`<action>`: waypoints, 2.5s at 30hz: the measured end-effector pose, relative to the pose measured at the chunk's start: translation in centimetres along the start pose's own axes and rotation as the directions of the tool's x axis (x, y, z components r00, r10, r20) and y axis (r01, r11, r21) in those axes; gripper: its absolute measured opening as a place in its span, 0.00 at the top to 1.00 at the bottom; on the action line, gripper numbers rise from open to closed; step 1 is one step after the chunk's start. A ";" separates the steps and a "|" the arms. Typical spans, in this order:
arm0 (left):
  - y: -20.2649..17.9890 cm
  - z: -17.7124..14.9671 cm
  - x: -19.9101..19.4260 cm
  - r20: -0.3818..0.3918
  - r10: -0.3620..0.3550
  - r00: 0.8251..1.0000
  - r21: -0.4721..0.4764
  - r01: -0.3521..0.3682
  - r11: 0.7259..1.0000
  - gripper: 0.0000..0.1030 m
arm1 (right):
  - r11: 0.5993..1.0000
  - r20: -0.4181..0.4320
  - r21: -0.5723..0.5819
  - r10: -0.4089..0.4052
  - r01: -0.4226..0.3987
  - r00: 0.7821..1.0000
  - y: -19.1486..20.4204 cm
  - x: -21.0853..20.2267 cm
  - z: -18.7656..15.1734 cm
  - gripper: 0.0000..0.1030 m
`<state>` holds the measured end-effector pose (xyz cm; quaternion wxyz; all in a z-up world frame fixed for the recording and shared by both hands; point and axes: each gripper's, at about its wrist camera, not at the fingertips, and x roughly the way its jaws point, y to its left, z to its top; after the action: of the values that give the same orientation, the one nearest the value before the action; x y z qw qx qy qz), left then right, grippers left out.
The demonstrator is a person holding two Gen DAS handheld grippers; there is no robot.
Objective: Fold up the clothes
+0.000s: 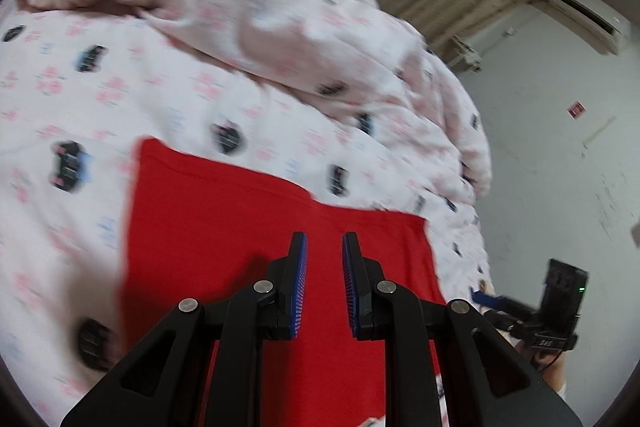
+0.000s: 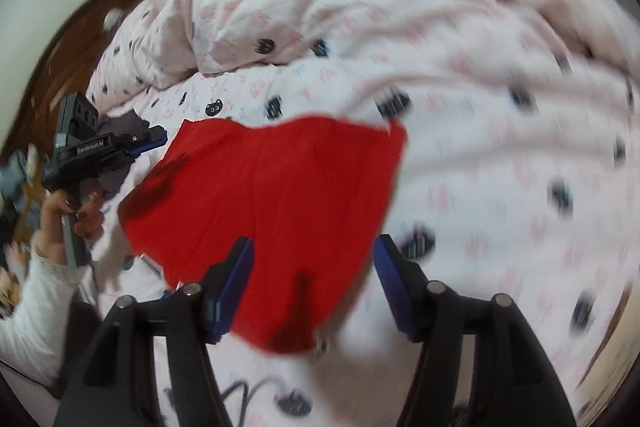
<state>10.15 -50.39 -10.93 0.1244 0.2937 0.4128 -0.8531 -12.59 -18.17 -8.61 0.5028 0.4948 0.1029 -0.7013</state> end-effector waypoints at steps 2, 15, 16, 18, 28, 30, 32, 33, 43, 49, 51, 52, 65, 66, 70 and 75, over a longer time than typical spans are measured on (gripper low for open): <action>-1.6 -0.8 0.8 -0.006 -0.008 1.000 0.025 0.008 1.000 0.85 | 0.994 0.024 0.087 0.070 -0.072 0.997 -1.0 0.2 -1.5 0.33; -4.0 -4.4 6.1 -0.006 0.207 0.978 0.163 -0.203 0.965 0.85 | 0.902 0.058 0.334 0.270 -0.274 0.961 -5.8 6.5 -2.9 0.29; -3.9 -4.6 6.4 -0.007 0.221 0.975 0.171 -0.217 0.961 0.85 | 0.902 0.055 0.329 0.277 -0.280 0.959 -5.8 6.9 -2.6 0.29; -3.8 -4.9 6.8 -0.003 0.235 0.972 0.182 -0.230 0.956 0.85 | 0.903 0.055 0.322 0.282 -0.284 0.958 -5.7 7.6 -2.3 0.29; -3.5 -5.4 7.2 0.003 0.236 0.972 0.186 -0.233 0.955 0.85 | 0.884 0.078 0.321 0.334 -0.341 0.939 -5.3 9.5 -1.4 0.33; -3.3 -5.3 7.2 -0.001 0.225 0.974 0.175 -0.221 0.959 0.85 | 0.883 0.070 0.318 0.342 -0.346 0.937 -5.2 9.7 -1.5 0.42; -3.2 -5.3 7.2 -0.003 0.217 0.976 0.168 -0.214 0.962 0.85 | 0.868 0.064 0.338 0.364 -0.364 0.929 -5.5 10.1 -1.7 0.54; -3.2 -5.3 7.2 -0.003 0.215 0.977 0.166 -0.212 0.963 0.85 | 0.858 0.062 0.351 0.378 -0.375 0.924 -5.6 10.3 -1.8 0.58; -3.1 -5.3 7.1 -0.011 0.212 0.977 0.164 -0.207 0.964 0.85 | 0.760 0.095 0.458 0.473 -0.460 0.876 -6.7 11.0 -2.5 0.87; -3.0 -5.2 7.1 -0.014 0.209 0.978 0.164 -0.204 0.965 0.85 | 0.732 0.128 0.484 0.483 -0.480 0.866 -7.2 11.5 -2.6 0.87; -3.0 -5.2 7.1 -0.015 0.208 0.978 0.164 -0.203 0.965 0.85 | 0.733 0.138 0.479 0.481 -0.483 0.866 -7.1 11.3 -2.5 0.91; -3.0 -5.2 7.1 -0.016 0.207 0.978 0.165 -0.202 0.965 0.85 | 0.734 0.142 0.476 0.479 -0.484 0.866 -7.1 11.2 -2.5 0.94; -3.5 -4.2 5.5 -0.028 0.189 0.981 0.151 -0.183 0.971 0.85 | 0.866 0.076 0.362 0.342 -0.346 0.937 -2.4 7.5 1.6 0.95; -3.2 -3.6 4.5 -0.010 0.183 0.983 0.142 -0.180 0.973 0.85 | 0.881 0.057 0.348 0.321 -0.320 0.946 -1.7 7.2 2.3 0.95; -1.9 -1.4 0.4 0.064 0.160 0.985 0.106 -0.166 0.980 0.85 | 0.935 -0.021 0.280 0.233 -0.218 0.972 1.4 6.6 4.7 0.95; 0.6 1.3 -4.0 0.143 0.186 0.972 0.056 -0.195 0.979 0.85 | 0.972 -0.093 0.195 0.147 -0.127 0.985 5.3 6.5 6.6 0.95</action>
<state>13.14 -51.87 -8.26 0.2234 0.2769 0.3431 -0.8693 -12.29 -28.85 -8.67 0.4947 0.5829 0.0283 -0.6440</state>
